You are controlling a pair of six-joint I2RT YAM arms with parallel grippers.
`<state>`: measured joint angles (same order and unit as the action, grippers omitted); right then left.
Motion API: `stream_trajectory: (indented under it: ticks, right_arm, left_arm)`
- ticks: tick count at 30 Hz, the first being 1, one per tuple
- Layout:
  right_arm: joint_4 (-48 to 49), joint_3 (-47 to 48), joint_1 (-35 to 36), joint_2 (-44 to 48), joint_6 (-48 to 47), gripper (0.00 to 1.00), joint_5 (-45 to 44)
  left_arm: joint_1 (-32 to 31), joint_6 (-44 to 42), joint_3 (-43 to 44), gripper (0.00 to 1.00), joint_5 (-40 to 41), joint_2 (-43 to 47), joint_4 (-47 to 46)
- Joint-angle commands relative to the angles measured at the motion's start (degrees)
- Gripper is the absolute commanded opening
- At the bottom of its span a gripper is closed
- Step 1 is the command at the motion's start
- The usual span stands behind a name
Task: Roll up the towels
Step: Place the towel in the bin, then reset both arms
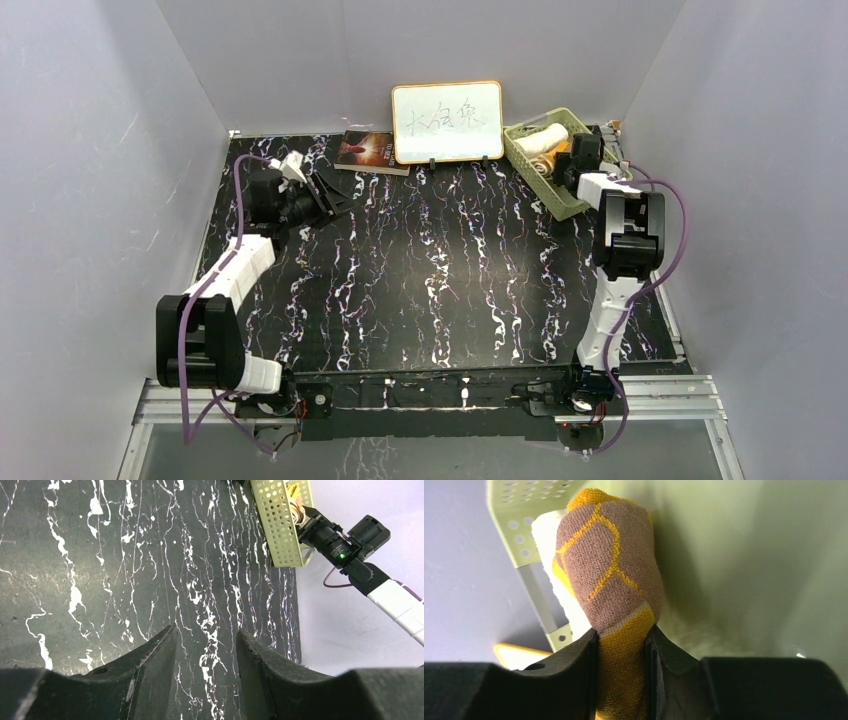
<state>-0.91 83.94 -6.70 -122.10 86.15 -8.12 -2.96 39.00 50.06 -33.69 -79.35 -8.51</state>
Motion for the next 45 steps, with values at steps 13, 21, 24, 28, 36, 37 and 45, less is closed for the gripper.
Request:
stream_trajectory:
  ticks: [13, 21, 24, 28, 36, 37, 45]
  right_arm:
    - [-7.8, 12.9, 5.4, -8.1, 2.8, 0.86, -4.5]
    - [-8.4, 12.9, 6.0, -4.8, -0.9, 0.95, -7.5]
    - [-8.7, 12.8, 6.0, -2.7, -2.9, 0.96, -7.8]
    - [-9.6, 12.1, 6.0, 0.0, -3.9, 0.96, -7.2]
    - [-9.5, 7.8, 6.0, 6.6, -4.6, 0.98, -8.0]
    - [-9.6, 7.7, 6.0, 7.2, -4.9, 0.98, -8.0]
    - [-9.8, 6.3, 6.0, 11.8, -6.9, 0.98, -5.8]
  left_arm:
    - [0.0, -1.0, -0.3, 0.46, -2.8, -1.2, 0.9]
    - [0.0, -1.7, -0.1, 0.46, -3.1, -1.1, 1.7]
    - [-0.1, -1.4, 0.0, 0.46, -3.7, -1.5, 1.3]
    - [-0.1, -1.1, 0.0, 0.46, -4.3, -1.6, 1.2]
    - [-0.1, -2.0, 0.8, 0.46, -3.3, -0.7, 3.1]
    - [-0.1, -2.1, 1.0, 0.46, -3.3, -0.7, 3.3]
    - [-0.1, -4.1, 2.9, 0.47, -2.5, 0.0, 6.9]
